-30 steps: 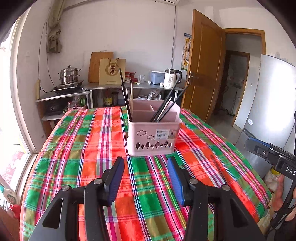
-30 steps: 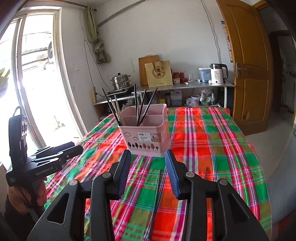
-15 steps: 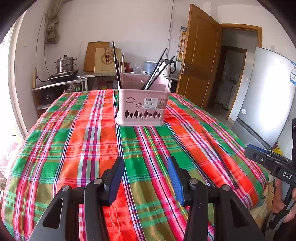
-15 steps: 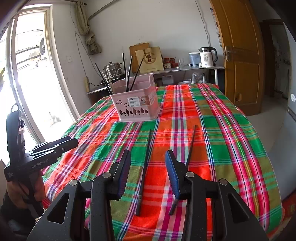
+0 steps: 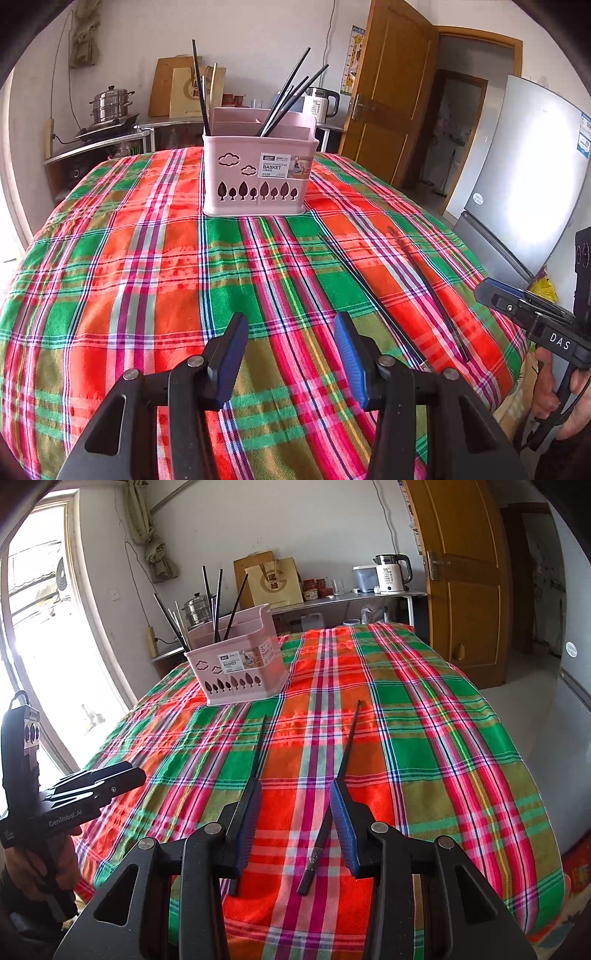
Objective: Organize utensils
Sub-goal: 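Withdraw both tools and reach toward the remaining black chopsticks, then grasp a black chopstick with the left tool while the right tool grasps another black chopstick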
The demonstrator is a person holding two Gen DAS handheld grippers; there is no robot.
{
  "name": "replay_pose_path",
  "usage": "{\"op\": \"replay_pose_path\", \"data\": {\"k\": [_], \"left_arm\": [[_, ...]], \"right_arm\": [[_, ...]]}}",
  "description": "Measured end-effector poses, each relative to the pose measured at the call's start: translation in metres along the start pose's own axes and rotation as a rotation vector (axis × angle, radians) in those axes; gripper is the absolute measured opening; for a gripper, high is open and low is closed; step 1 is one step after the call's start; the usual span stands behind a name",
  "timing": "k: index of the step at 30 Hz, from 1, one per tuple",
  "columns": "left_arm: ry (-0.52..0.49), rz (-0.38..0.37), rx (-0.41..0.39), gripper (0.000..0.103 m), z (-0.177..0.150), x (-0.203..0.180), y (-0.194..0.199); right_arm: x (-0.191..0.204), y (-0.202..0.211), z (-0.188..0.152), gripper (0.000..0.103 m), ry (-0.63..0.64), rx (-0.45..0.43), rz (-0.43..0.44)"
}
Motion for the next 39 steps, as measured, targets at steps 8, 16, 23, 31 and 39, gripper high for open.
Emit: {"op": "replay_pose_path", "data": {"k": [8,16,23,31,39], "left_arm": [[0.031,-0.019,0.082,0.048,0.025,-0.014,-0.045],[0.065,-0.064,0.151,0.042,0.044,-0.031,-0.092],[0.096,-0.078,0.218,0.027,0.050,-0.037,-0.131],[0.104,-0.076,0.270,0.018,0.046,-0.042,-0.154],[0.033,-0.009,0.253,0.012,0.046,-0.058,-0.165]], "right_arm": [[-0.012,-0.031,0.016,0.039,0.002,0.044,-0.075],[-0.026,-0.072,0.032,0.022,0.001,0.111,-0.100],[-0.032,-0.105,0.038,0.014,0.003,0.173,-0.103],[-0.037,-0.125,0.040,0.012,0.011,0.210,-0.116],[-0.035,-0.132,0.042,0.010,0.033,0.222,-0.136]]}}
Point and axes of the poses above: each gripper's, at about its wrist camera, not at the fingertips, and y roughly against the way its jaws point, x to its left, z to its top, the point moved 3 cm from there along -y, roughly the way its jaws point, and after that the axes turned 7 degrees about -x, right-handed, at the moved point
